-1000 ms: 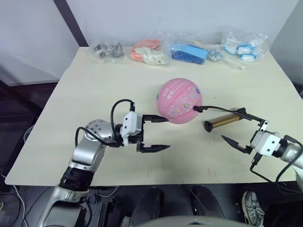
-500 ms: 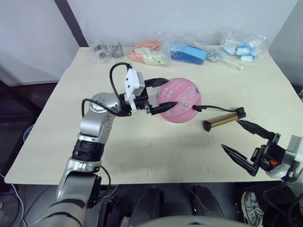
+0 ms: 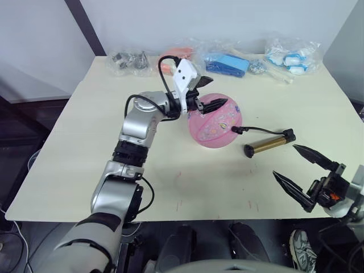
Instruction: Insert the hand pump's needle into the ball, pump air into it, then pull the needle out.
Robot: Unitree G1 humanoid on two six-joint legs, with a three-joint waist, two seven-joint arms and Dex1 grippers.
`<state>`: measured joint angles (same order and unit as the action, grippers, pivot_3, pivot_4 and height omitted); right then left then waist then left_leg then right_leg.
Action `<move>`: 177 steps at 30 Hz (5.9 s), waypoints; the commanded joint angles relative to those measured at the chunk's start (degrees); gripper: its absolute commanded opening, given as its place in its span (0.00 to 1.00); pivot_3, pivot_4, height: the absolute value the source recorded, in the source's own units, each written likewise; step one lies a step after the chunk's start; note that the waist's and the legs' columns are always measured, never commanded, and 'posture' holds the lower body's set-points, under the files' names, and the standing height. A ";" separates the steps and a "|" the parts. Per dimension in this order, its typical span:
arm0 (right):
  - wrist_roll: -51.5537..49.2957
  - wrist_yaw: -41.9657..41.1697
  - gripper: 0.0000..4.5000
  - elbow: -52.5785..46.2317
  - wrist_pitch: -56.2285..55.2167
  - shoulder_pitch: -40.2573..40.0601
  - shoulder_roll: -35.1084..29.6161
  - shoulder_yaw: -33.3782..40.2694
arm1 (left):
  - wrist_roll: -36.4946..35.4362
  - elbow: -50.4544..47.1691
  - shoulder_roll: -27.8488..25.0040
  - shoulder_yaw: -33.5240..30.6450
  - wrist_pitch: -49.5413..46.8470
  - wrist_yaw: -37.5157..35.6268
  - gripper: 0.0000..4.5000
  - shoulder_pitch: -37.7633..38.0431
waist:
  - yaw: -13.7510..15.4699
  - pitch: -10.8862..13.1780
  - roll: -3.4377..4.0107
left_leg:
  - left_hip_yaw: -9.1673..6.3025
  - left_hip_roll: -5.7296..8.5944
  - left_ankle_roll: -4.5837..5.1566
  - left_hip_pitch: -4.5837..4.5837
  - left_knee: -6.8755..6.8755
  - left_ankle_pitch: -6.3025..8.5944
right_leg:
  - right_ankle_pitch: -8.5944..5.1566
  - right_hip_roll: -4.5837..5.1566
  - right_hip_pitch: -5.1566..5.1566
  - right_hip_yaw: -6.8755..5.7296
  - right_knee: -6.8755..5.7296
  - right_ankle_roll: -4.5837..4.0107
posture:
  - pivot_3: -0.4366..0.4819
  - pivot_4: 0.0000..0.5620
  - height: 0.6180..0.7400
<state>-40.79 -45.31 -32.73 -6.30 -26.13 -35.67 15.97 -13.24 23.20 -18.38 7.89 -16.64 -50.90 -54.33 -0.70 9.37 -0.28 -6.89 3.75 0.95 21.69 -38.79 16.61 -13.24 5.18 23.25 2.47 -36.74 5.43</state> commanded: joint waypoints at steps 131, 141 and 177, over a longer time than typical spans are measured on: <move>18.80 10.00 0.08 -9.35 37.01 19.31 -2.56 -4.80 | 16.75 22.58 12.08 14.81 -0.41 28.51 1.00 15.08 | 5.53 -2.87 0.26 | -1.50 1.42 0.47 -0.35 -0.35 0.27 | -0.51 1.27 -1.71 -1.54 0.96 0.78 | 0.48 0.27 1.00; 16.62 10.73 0.08 -13.00 39.59 15.39 -2.30 -0.92 | 16.50 23.52 12.23 15.72 -0.07 29.95 1.00 15.01 | 5.73 -3.36 -0.12 | -1.53 1.84 0.70 -0.40 -0.35 0.40 | -0.72 1.73 -1.81 -1.55 0.93 1.11 | 0.48 0.27 1.00; 23.92 19.77 0.08 4.43 31.03 19.68 7.22 -2.83 | 5.70 0.24 9.89 4.48 5.40 7.86 1.00 7.68 | 1.52 -1.85 -0.19 | -1.75 1.65 0.67 -1.01 0.54 0.62 | -1.05 1.55 -1.46 -1.12 0.84 1.21 | 0.48 0.27 1.00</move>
<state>-16.95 -25.79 -28.50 25.70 -6.60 -28.71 12.77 -7.32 24.15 -7.26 12.89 -8.65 -41.60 -46.74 0.82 7.52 -0.46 -8.65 5.41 1.62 20.73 -38.25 17.24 -14.29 6.74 21.84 1.36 -35.89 6.62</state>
